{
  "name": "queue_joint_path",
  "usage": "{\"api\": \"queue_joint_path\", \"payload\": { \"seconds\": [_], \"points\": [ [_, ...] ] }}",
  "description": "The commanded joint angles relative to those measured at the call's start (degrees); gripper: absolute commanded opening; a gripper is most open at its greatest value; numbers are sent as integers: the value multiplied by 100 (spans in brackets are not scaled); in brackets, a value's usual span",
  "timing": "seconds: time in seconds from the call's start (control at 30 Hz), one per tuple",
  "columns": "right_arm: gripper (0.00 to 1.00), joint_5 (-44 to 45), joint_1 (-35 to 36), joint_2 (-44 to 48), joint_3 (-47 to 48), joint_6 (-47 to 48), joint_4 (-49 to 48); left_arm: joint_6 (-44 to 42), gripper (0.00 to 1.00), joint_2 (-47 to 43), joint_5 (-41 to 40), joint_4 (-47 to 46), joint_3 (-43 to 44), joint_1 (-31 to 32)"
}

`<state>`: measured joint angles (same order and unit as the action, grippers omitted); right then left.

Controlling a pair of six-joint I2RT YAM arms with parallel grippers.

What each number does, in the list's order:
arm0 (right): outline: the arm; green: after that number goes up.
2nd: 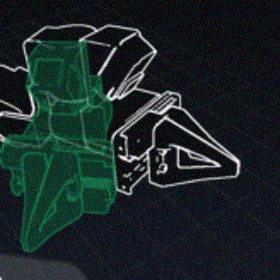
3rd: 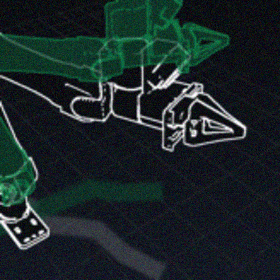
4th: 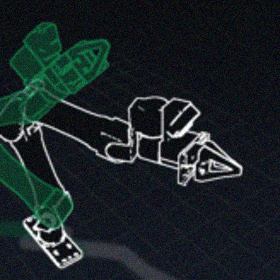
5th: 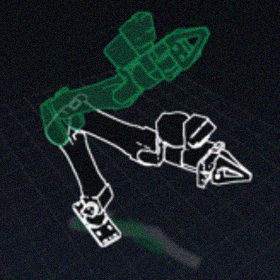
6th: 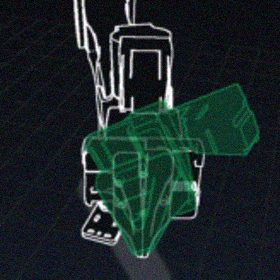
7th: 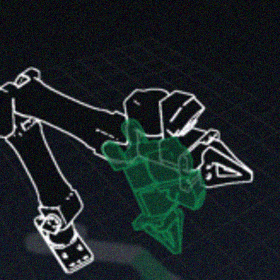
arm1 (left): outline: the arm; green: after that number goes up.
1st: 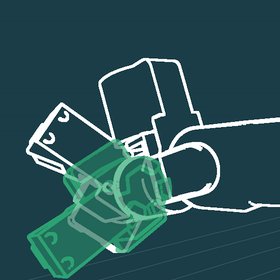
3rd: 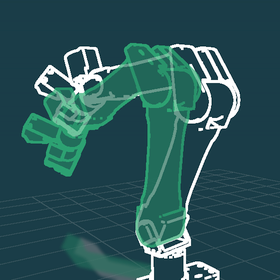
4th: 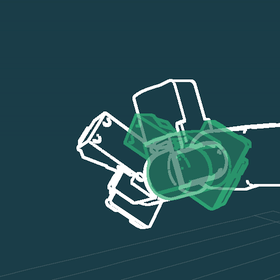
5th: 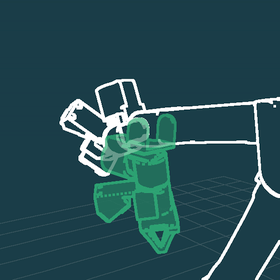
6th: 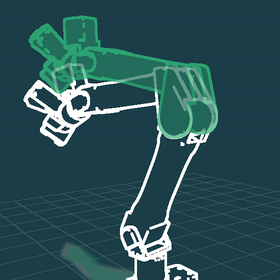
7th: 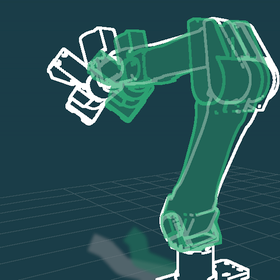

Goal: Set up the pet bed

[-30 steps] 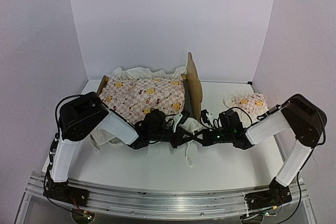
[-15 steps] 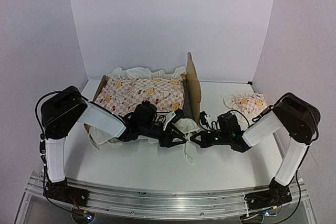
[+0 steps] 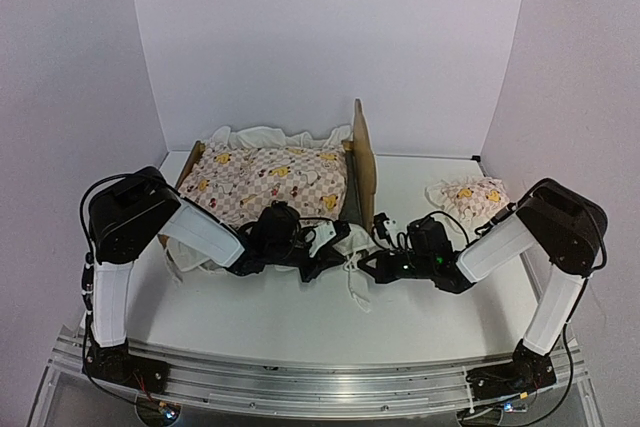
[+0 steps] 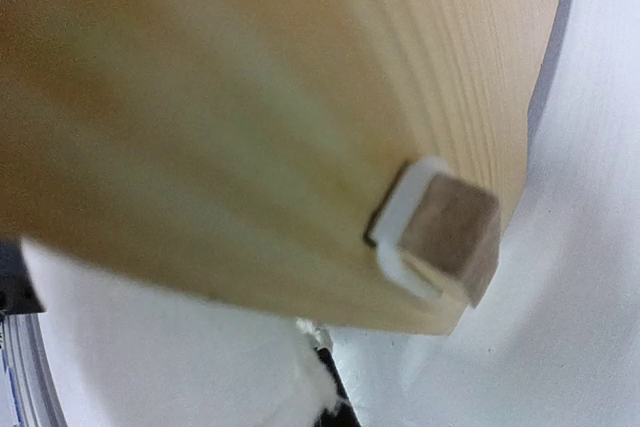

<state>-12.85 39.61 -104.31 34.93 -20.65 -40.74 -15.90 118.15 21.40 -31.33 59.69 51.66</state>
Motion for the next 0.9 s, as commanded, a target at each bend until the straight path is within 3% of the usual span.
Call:
{"api": "queue_joint_path", "payload": {
  "seconds": [0.0,0.1,0.43,0.7,0.87],
  "points": [
    [0,135,149,8,205,90,-219,-699,7,284,-269,-217,410,-132],
    [0,169,172,-15,247,102,-209,-691,7,371,-95,-270,412,-128],
    [0,477,189,-64,373,113,-165,-1036,7,634,-794,-545,621,-135],
    [0,814,190,-56,386,159,-119,-1508,12,753,-824,-1335,568,-130],
    [0,1047,195,-78,505,210,-46,-1898,13,853,-429,-1729,505,-130]
  ]
}}
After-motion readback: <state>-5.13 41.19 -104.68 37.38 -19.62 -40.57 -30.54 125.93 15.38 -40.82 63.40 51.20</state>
